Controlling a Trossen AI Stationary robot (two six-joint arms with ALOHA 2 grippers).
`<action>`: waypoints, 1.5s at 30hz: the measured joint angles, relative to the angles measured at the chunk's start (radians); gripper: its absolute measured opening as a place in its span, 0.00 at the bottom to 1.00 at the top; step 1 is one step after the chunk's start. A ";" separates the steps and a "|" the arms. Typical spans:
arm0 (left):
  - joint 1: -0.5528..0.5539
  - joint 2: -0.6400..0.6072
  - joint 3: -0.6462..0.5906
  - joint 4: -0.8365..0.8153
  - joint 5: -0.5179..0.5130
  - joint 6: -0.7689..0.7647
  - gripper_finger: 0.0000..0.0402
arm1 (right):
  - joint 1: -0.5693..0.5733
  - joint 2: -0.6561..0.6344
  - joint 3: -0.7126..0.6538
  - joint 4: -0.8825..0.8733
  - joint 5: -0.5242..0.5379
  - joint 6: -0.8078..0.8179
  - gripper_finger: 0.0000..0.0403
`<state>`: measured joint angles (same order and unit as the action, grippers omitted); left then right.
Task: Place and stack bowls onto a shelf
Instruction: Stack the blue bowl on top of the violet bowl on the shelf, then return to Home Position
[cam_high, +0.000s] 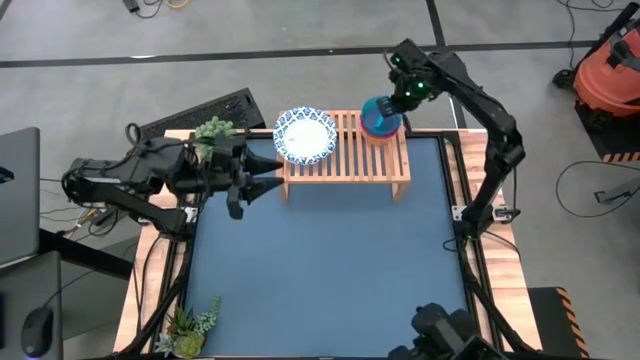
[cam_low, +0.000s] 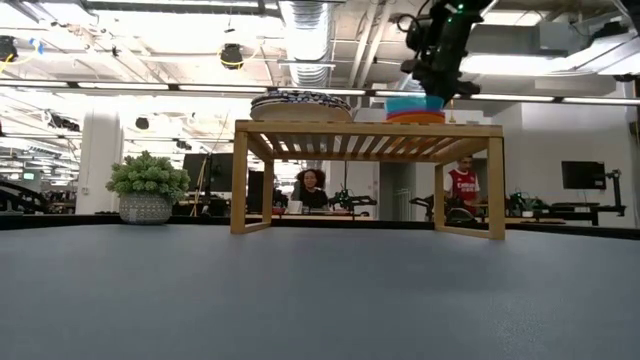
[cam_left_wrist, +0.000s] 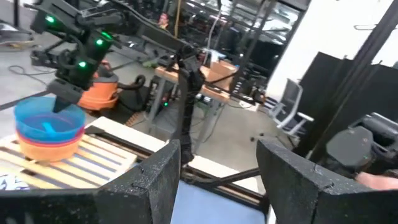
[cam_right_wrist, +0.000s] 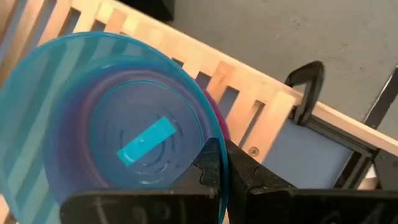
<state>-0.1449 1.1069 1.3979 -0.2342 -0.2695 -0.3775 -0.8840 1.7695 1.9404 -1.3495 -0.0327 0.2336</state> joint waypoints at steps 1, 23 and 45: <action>0.006 0.000 0.000 -0.003 0.000 0.000 0.49 | 0.000 0.007 0.000 0.000 -0.001 -0.005 0.06; 0.025 -0.001 0.000 -0.011 0.028 -0.011 0.49 | 0.019 -0.042 0.000 0.001 -0.025 -0.026 0.60; 0.025 -0.001 0.000 -0.121 0.018 -0.033 0.49 | 0.106 -0.524 0.001 0.077 -0.022 -0.158 0.62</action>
<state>-0.1196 1.1061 1.3975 -0.3556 -0.2514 -0.4100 -0.7780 1.2454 1.9411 -1.2726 -0.0547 0.0759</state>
